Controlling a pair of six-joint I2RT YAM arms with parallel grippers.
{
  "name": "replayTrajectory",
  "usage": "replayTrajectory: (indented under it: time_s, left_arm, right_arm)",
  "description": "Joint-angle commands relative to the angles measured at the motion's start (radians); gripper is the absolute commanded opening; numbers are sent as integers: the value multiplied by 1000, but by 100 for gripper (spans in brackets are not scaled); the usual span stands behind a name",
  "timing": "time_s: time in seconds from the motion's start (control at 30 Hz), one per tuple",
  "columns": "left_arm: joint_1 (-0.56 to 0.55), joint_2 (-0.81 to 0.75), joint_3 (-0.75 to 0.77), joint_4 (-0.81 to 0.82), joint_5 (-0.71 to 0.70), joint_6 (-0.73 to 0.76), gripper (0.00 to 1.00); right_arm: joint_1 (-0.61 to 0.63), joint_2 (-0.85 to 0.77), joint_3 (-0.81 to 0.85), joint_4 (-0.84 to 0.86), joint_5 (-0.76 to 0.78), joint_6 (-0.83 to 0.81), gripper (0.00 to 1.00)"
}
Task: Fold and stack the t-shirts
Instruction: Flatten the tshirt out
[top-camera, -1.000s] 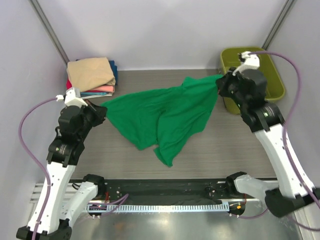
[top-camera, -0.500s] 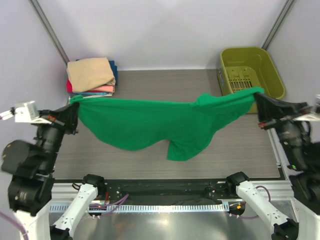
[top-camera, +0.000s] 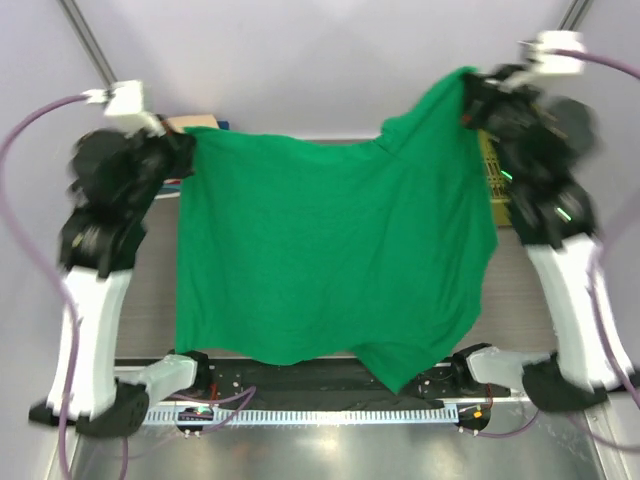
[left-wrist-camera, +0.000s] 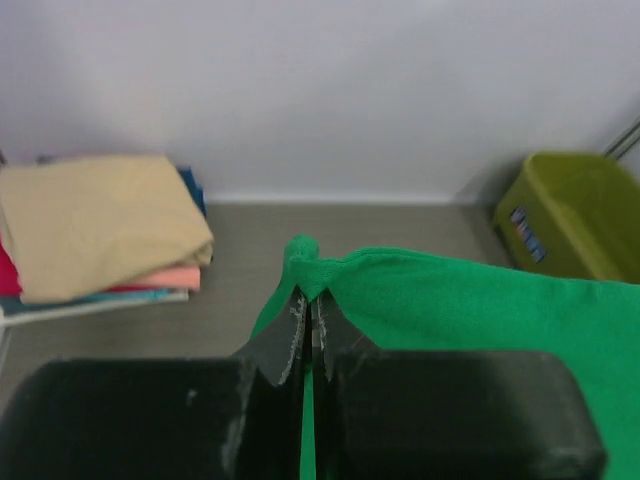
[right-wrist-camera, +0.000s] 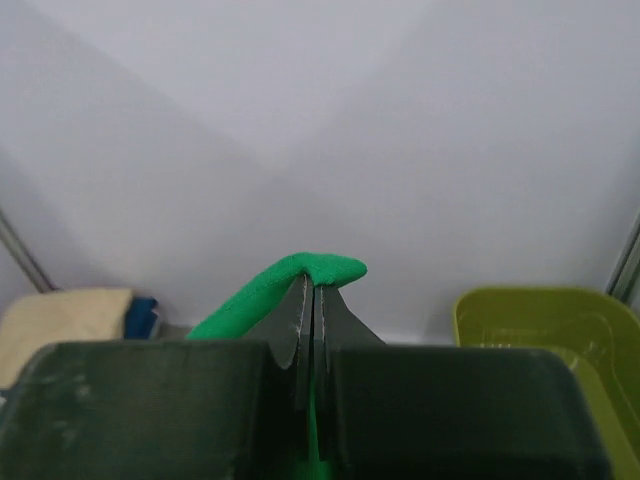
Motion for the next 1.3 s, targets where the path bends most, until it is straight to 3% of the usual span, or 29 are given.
replayTrajectory:
  time_s: [0.0,0.17,0.2,0.23,0.27,0.3,0.37,0.4,0.5,0.67,0.87,1.07,1.27]
  left_arm:
    - [15,165,-61,-33,-5,23,0]
    - [150,442,-175,132,162,-49,0]
    - [164,564,-160,138,182,-80,6]
    - [191,620,-139,128,211,-100,12]
    - [199,674,-58,103,271,-114,21]
    - [204,768,-21,70,302,-121,46]
    - [190,792,6,36,314,-128,59]
    - [172,774,-17,43,275,-128,67]
    - [153,722,-80,59,239,-141,74]
    - [146,578,-222,48,171,-218,74]
    - [94,449,-509,115,147,-313,71]
    - [40,464,-698,252,124,-405,68]
    - [11,568,-684,312,89,-457,66]
  right_arm:
    - [-20,242,-69,80,105,-40,1]
    - [-127,538,-108,238,41,77,1]
    - [-138,596,-80,250,31,99,1]
    - [-146,647,-42,234,25,112,16]
    - [-153,758,74,153,8,119,39]
    - [-153,806,140,93,23,115,79]
    - [-153,865,249,1,48,130,91]
    - [-152,851,227,-12,49,130,94]
    - [-150,714,11,75,5,144,97]
    - [-124,537,-340,145,-82,222,97]
    - [-81,488,-566,163,-127,315,97]
    - [-72,613,-550,168,-202,354,96]
    - [-74,768,-402,102,-149,334,96]
